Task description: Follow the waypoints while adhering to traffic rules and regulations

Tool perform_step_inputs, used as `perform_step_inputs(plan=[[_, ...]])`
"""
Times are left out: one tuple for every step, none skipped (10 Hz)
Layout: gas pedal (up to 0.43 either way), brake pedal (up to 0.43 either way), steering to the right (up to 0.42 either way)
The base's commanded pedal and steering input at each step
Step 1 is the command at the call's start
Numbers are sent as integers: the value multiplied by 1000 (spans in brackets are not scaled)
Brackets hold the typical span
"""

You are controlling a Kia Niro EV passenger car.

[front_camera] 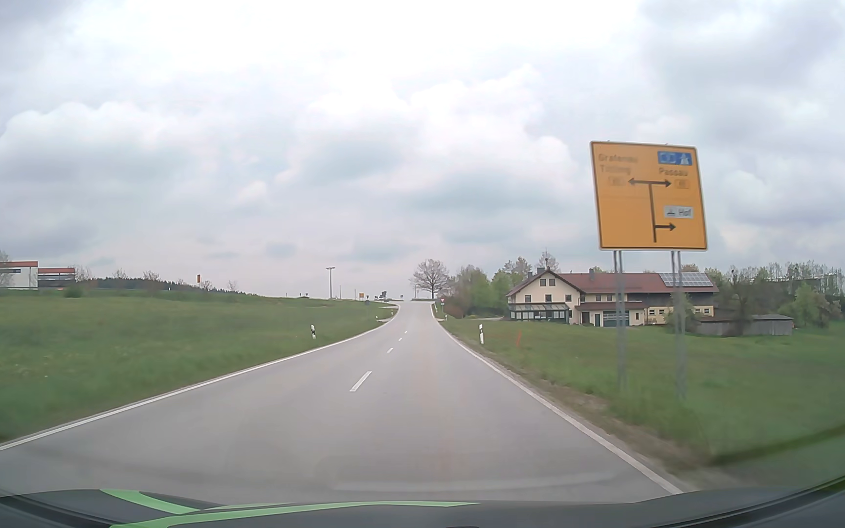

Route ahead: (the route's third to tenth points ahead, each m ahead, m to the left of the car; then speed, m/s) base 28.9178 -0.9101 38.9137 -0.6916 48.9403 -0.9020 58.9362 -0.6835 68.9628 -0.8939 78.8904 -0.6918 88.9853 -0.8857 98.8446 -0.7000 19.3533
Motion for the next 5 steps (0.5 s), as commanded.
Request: perform_step_inputs(plan=[[228,0,3],[228,0,2],[228,0,3],[228,0,2],[228,0,2]])
